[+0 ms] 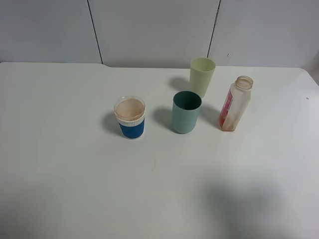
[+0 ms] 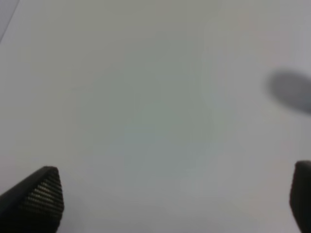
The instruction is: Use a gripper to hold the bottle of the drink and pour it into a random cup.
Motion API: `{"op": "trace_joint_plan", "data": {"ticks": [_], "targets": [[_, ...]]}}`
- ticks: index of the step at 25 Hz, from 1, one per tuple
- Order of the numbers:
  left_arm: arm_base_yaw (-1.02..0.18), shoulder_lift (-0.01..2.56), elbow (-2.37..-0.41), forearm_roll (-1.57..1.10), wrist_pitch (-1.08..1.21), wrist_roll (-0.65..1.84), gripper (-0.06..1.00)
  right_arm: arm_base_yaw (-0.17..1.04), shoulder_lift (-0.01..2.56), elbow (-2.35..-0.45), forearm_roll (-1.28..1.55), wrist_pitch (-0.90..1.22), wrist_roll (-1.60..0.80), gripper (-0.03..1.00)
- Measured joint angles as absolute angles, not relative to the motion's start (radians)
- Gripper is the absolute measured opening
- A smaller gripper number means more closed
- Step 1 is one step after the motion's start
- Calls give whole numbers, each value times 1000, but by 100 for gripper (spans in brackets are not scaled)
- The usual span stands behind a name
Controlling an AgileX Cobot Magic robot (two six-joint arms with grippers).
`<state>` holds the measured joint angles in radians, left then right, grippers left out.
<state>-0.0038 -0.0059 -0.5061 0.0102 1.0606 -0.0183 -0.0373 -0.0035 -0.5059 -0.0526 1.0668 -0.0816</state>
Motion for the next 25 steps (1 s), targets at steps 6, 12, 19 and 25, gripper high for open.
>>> {"op": "trace_joint_plan", "data": {"ticks": [6,12,19,25], "targets": [[-4,-6,-506,10,1061,-18,93,-37,-3,-506,-53,1067,-82,99],[-4,-6,-506,10,1061,-18,93,-37,-3,-506,-53,1067,-82,99],[-4,-6,-506,10,1061,-18,93,-37,-3,-506,-53,1067,-82,99],[-4,-6,-506,10,1061,-18,93,-37,-3,-506,-53,1067,-82,99]]}}
